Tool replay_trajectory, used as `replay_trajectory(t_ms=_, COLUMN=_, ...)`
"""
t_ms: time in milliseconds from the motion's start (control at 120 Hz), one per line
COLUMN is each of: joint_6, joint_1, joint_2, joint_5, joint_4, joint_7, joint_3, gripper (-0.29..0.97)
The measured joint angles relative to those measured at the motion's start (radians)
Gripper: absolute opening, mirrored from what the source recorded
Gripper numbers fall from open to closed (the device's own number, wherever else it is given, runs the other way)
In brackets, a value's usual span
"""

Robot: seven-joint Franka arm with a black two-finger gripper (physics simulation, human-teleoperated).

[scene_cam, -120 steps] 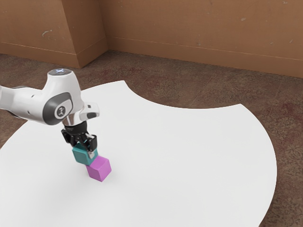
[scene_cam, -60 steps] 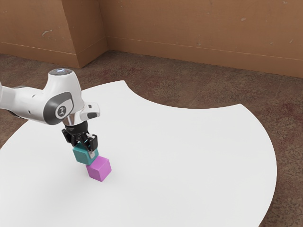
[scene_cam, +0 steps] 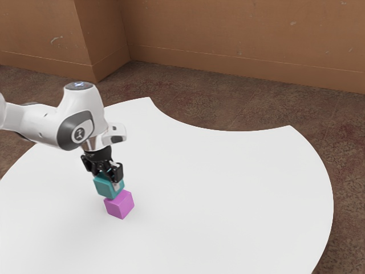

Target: Pick up the blue block with one arm, and put the blue block on the pink block with one arm

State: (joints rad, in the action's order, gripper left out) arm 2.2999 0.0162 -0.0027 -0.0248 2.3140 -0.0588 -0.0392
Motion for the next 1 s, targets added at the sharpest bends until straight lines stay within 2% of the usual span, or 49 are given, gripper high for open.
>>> replay_trajectory(t_ms=225, joint_6=-0.002, joint_1=-0.02, joint_2=0.0, joint_5=0.001, joint_4=0.0, joint_7=-0.002, joint_3=0.002, gripper=0.38)
replay_trajectory(t_ms=392, joint_6=-0.005, joint_1=-0.033, joint_2=-0.007, joint_5=0.017, joint_4=-0.003, joint_7=-0.004, joint_3=0.006, gripper=0.53)
replay_trajectory(t_ms=458, joint_6=-0.021, joint_1=-0.042, joint_2=-0.042, joint_5=0.019, joint_4=-0.029, joint_7=-0.005, joint_3=0.005, gripper=0.57)
replay_trajectory(t_ms=558, joint_6=-0.11, joint_1=-0.066, joint_2=-0.137, joint_5=0.019, joint_4=-0.165, joint_7=-0.006, joint_3=0.002, gripper=0.61)
replay_trajectory(t_ms=667, joint_6=-0.246, joint_1=-0.07, joint_2=-0.163, joint_5=0.013, joint_4=-0.276, joint_7=-0.008, joint_3=0.002, gripper=0.64)
replay_trajectory(t_ms=858, joint_6=-0.414, joint_1=-0.07, joint_2=-0.169, joint_5=0.009, joint_4=-0.324, joint_7=-0.009, joint_3=-0.003, gripper=0.66)
replay_trajectory(t_ms=1000, joint_6=-0.488, joint_1=-0.07, joint_2=-0.171, joint_5=0.008, joint_4=-0.327, joint_7=-0.009, joint_3=-0.004, gripper=0.67)
